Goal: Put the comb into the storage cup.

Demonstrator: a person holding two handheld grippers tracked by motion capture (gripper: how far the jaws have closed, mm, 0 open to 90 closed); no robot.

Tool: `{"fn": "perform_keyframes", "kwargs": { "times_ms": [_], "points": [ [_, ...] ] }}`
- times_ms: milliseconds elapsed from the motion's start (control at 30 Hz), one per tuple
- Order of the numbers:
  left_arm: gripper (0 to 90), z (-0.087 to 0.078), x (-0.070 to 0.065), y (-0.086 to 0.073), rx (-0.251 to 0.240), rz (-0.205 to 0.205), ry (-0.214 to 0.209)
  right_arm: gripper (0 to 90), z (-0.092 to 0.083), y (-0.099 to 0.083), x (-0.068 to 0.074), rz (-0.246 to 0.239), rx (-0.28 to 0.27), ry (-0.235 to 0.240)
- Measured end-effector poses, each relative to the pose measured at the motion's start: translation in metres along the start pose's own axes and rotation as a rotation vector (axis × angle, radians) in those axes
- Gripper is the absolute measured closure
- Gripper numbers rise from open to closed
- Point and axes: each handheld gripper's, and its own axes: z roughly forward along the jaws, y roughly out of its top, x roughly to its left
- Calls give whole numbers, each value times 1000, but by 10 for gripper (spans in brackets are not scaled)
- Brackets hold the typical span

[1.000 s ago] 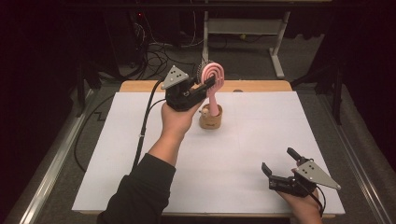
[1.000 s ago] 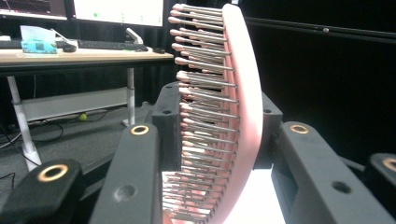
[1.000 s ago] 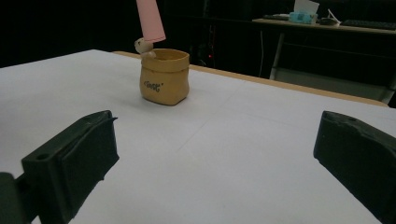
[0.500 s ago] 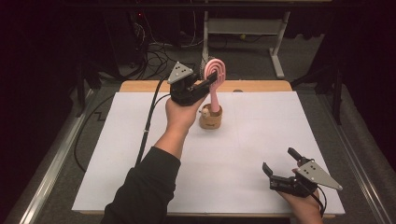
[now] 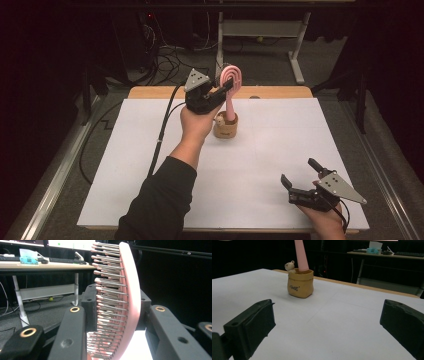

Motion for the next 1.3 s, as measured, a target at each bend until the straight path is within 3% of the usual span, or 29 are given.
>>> {"fn": "perform_keyframes", "kwargs": {
  "times_ms": [733,1300],
  "points": [
    [632,14,10,-25,48,-28,7,3,-1,0,0,3,-5,-1],
    [632,21,9,-33,67,-32,-2,3,-1,-1,-1,12,-6,1]
  ]
}}
